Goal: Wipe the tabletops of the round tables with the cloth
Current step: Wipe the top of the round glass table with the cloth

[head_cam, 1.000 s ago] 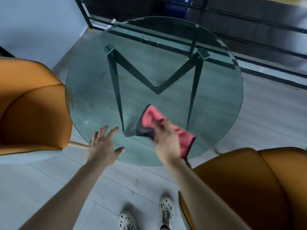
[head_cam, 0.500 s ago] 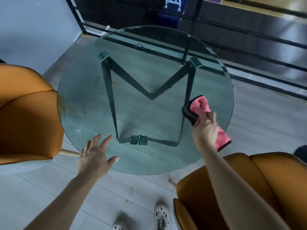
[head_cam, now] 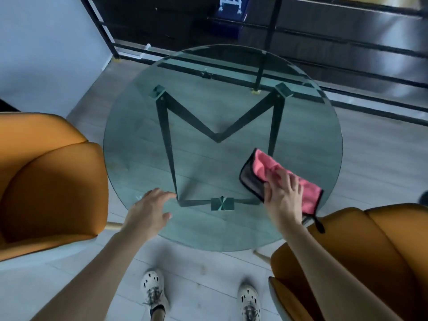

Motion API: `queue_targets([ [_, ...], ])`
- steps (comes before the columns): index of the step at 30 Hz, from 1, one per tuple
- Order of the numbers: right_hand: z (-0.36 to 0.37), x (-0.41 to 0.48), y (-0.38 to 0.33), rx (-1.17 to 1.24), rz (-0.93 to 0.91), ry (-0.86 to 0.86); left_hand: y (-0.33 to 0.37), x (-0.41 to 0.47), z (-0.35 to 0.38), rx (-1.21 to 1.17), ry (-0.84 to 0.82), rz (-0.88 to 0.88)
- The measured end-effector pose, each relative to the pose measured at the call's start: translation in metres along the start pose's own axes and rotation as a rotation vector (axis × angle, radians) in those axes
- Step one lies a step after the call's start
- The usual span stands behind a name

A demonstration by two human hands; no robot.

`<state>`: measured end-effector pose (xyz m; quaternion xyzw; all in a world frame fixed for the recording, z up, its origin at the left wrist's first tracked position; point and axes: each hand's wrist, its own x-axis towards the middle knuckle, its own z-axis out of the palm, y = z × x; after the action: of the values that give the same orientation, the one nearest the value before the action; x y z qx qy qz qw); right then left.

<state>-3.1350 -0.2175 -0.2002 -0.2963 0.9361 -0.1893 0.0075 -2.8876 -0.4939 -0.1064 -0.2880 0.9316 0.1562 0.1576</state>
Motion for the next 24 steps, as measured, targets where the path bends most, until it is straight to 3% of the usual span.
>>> queue_targets([
  [5, 0.017, 0.006, -0.003, -0.115, 0.084, -0.011, -0.070, 0.053, -0.019, 0.003, 0.107, 0.094],
  [8, 0.036, -0.037, -0.086, -0.110, 0.131, 0.004, -0.112, 0.094, -0.039, 0.013, 0.065, 0.133],
  [12, 0.080, -0.096, -0.256, -0.078, 0.097, -0.076, -0.143, 0.137, -0.063, 0.127, -0.033, 0.192],
  [15, 0.095, -0.100, -0.308, -0.093, 0.156, -0.097, -0.153, 0.155, -0.064, 0.204, -0.091, 0.201],
  [19, 0.084, -0.100, -0.259, -0.142, 0.217, -0.081, -0.152, 0.159, -0.064, 0.270, -0.046, 0.256],
  [24, 0.045, -0.052, -0.142, -0.157, 0.791, -0.007, -0.154, 0.158, -0.070, 0.291, 0.004, 0.294],
])
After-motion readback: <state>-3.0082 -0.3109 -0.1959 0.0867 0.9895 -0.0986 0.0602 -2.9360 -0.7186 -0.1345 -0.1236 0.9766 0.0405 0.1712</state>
